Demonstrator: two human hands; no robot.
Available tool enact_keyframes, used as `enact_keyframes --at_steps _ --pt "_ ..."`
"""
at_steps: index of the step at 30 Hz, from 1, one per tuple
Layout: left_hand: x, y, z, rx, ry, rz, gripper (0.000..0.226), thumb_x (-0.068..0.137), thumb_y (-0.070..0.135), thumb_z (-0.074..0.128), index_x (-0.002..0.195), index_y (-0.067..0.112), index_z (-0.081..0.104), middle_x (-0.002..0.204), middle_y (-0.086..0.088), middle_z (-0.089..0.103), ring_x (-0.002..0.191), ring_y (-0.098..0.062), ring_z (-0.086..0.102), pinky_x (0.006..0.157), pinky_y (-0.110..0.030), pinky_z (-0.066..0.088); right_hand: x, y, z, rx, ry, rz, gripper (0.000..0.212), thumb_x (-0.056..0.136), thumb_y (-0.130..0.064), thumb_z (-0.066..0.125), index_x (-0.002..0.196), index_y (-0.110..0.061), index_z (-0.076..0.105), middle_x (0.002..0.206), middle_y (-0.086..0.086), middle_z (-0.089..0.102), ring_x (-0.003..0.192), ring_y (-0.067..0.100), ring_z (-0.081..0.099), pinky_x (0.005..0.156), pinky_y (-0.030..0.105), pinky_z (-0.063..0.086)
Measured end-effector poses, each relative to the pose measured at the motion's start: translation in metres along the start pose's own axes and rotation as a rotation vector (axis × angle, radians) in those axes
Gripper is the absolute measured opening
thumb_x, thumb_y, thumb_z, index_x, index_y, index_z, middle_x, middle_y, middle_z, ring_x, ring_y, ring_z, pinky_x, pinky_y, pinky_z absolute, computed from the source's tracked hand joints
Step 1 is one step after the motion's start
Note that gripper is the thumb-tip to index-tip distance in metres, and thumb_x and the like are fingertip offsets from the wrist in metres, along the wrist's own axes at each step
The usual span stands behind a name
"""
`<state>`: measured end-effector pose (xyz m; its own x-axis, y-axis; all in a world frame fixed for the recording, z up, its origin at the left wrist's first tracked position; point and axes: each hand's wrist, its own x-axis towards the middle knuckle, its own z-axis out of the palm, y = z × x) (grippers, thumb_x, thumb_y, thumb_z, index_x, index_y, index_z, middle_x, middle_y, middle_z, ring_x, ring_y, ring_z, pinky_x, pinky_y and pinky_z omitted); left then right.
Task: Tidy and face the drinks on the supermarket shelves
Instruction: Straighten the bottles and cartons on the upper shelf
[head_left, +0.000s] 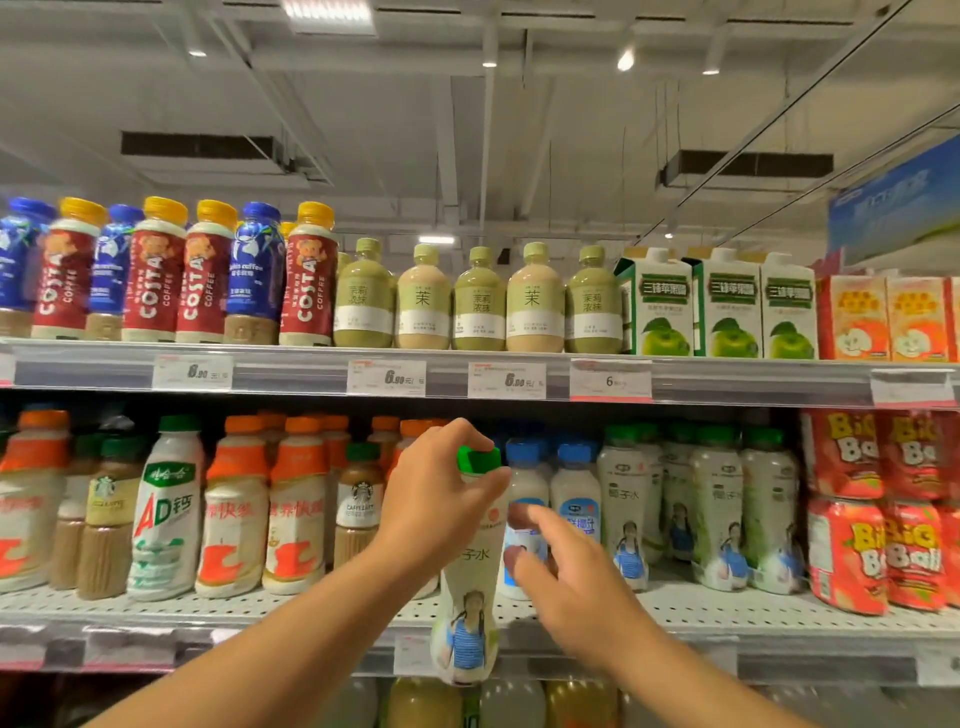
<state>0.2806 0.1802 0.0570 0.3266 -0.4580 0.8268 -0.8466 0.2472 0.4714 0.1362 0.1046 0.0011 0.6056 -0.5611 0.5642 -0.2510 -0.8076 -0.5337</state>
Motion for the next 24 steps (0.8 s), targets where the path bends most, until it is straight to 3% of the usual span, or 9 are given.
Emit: enact_keyframes --at_steps 2,4,6,8,10,12,16,21,24 --pt "0.001 0.013 0.014 -0.041 -0.002 -0.023 0.019 0.077 0.040 0.075 0.084 0.036 0.058 0.086 0.015 0.061 0.082 -0.003 0.057 0.066 -0.031 0.052 -0.022 0.006 0.000 -0.127 -0.084 -0.011 0.098 0.071 -0.077 0.051 0.149 -0.048 -0.002 0.147 -0.032 0.019 0.119 -0.006 0.036 0.099 0.026 0.036" --pt "0.003 0.029 0.028 -0.083 -0.007 -0.048 0.019 0.076 0.040 0.076 0.083 0.037 0.059 0.084 0.013 0.063 0.079 -0.006 0.060 0.061 -0.031 0.052 -0.036 0.012 -0.003 -0.125 -0.096 0.007 0.115 0.063 -0.087 0.054 0.137 -0.059 -0.029 0.143 -0.042 0.012 0.127 0.000 0.035 0.097 0.027 0.036" --pt "0.003 0.047 0.042 -0.120 -0.028 -0.066 0.019 0.074 0.040 0.077 0.082 0.036 0.060 0.085 0.011 0.064 0.078 -0.010 0.063 0.064 -0.040 0.055 -0.046 0.019 -0.011 -0.100 -0.050 0.089 0.115 0.055 -0.094 0.050 0.124 -0.066 -0.038 0.147 -0.032 0.028 0.121 0.008 0.049 0.091 0.029 0.043" --pt "0.001 0.064 0.055 -0.150 -0.044 -0.075 0.019 0.073 0.039 0.078 0.082 0.034 0.062 0.085 0.009 0.065 0.079 -0.014 0.064 0.069 -0.045 0.056 -0.052 0.029 -0.019 -0.161 0.024 0.173 0.115 0.060 -0.091 0.049 0.120 -0.062 -0.045 0.147 -0.011 0.043 0.116 0.018 0.057 0.087 0.035 0.049" --pt "-0.001 0.079 0.068 -0.175 -0.045 -0.086 0.020 0.072 0.041 0.079 0.083 0.034 0.063 0.086 0.008 0.065 0.082 -0.016 0.064 0.070 -0.046 0.056 -0.054 0.037 -0.028 -0.247 0.088 0.218 0.114 0.065 -0.087 0.046 0.114 -0.057 -0.052 0.143 -0.004 0.050 0.112 0.023 0.060 0.077 0.035 0.049" --pt "-0.005 0.092 0.079 -0.177 -0.027 -0.092 0.022 0.072 0.045 0.078 0.085 0.035 0.063 0.088 0.010 0.065 0.084 -0.016 0.064 0.071 -0.045 0.056 -0.056 0.044 -0.040 -0.334 0.146 0.224 0.112 0.070 -0.084 0.042 0.123 -0.051 -0.050 0.136 -0.001 0.054 0.105 0.026 0.062 0.070 0.035 0.048" --pt "-0.010 0.113 0.096 -0.195 -0.033 -0.060 0.027 0.074 0.048 0.075 0.095 0.034 0.065 0.095 0.011 0.063 0.090 -0.012 0.062 0.078 -0.044 0.055 -0.060 0.060 -0.062 -0.380 0.238 0.197 0.094 0.079 -0.068 0.048 0.144 -0.041 -0.015 0.119 -0.006 0.062 0.094 0.022 0.065 0.072 0.039 0.055" --pt "0.005 0.126 0.098 -0.110 -0.149 0.140 0.044 0.083 0.055 0.058 0.119 0.030 0.059 0.119 0.009 0.057 0.107 -0.006 0.054 0.089 -0.029 0.048 -0.055 0.091 -0.096 -0.397 0.252 0.192 0.095 0.084 -0.067 0.051 0.140 -0.046 -0.023 0.130 -0.006 0.057 0.094 0.018 0.066 0.066 0.034 0.052" --pt "0.023 0.116 0.088 0.275 -0.058 0.368 0.050 0.090 0.047 0.050 0.135 0.024 0.050 0.140 0.001 0.046 0.129 -0.018 0.041 0.105 -0.036 0.035 -0.049 0.117 -0.111 -0.471 0.212 0.226 0.097 0.086 -0.070 0.045 0.145 -0.036 -0.024 0.138 0.000 0.053 0.094 0.018 0.065 0.064 0.032 0.051"
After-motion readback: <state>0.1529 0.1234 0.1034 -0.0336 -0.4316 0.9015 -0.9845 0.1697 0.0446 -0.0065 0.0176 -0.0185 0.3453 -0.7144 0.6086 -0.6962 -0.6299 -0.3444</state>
